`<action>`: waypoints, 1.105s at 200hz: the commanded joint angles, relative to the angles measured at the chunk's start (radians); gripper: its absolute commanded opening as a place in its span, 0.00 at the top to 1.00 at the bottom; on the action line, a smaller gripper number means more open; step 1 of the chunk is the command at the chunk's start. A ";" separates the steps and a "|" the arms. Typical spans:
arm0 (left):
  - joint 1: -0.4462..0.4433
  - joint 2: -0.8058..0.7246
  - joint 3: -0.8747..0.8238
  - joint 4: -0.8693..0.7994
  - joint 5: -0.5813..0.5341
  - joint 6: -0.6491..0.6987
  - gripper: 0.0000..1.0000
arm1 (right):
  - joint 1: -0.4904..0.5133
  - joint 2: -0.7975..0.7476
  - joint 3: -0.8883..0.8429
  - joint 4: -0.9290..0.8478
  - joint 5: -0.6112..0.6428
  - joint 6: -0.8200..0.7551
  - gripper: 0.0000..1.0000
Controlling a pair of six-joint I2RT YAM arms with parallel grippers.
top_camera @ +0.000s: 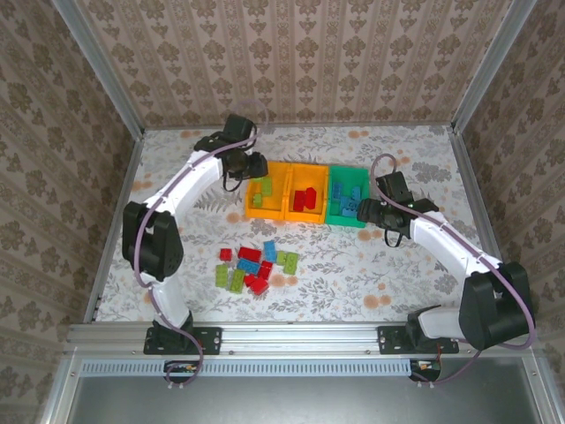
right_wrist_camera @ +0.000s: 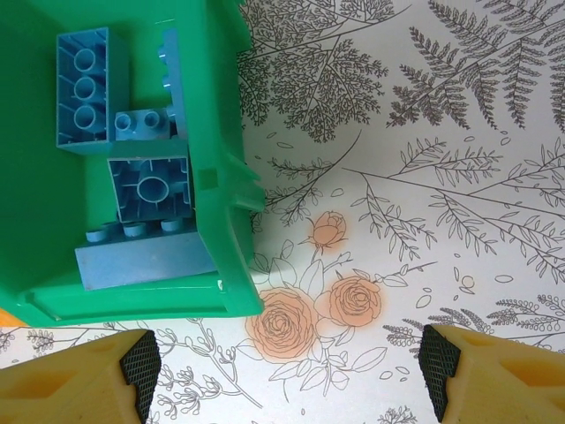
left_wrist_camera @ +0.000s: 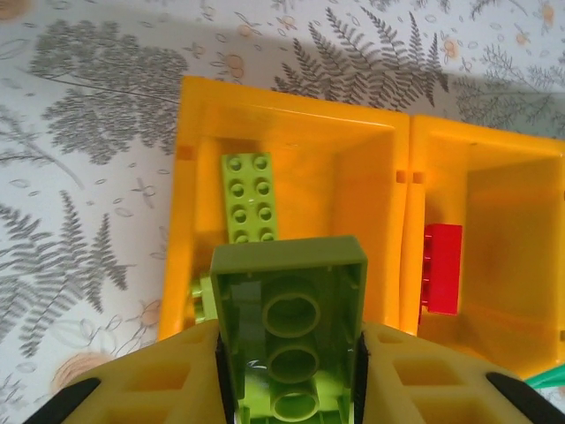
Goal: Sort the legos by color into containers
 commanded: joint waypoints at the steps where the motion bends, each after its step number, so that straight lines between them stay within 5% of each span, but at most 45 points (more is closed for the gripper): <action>1: -0.023 0.070 0.036 -0.010 0.018 0.060 0.63 | -0.001 -0.044 0.028 -0.045 -0.012 -0.011 0.20; 42: -0.028 0.108 0.055 0.021 0.017 0.043 0.57 | 0.057 -0.099 0.026 -0.077 0.011 -0.031 0.17; 124: -0.048 -0.005 -0.042 0.132 -0.029 -0.002 0.00 | 0.397 -0.044 0.043 -0.019 0.005 0.169 0.19; 171: -0.023 -0.157 -0.186 0.188 -0.134 0.036 0.00 | 0.606 0.218 0.186 -0.034 -0.022 0.228 0.19; 221: 0.113 -0.282 -0.379 0.239 -0.066 -0.010 0.00 | 0.708 0.420 0.327 -0.117 -0.058 0.274 0.19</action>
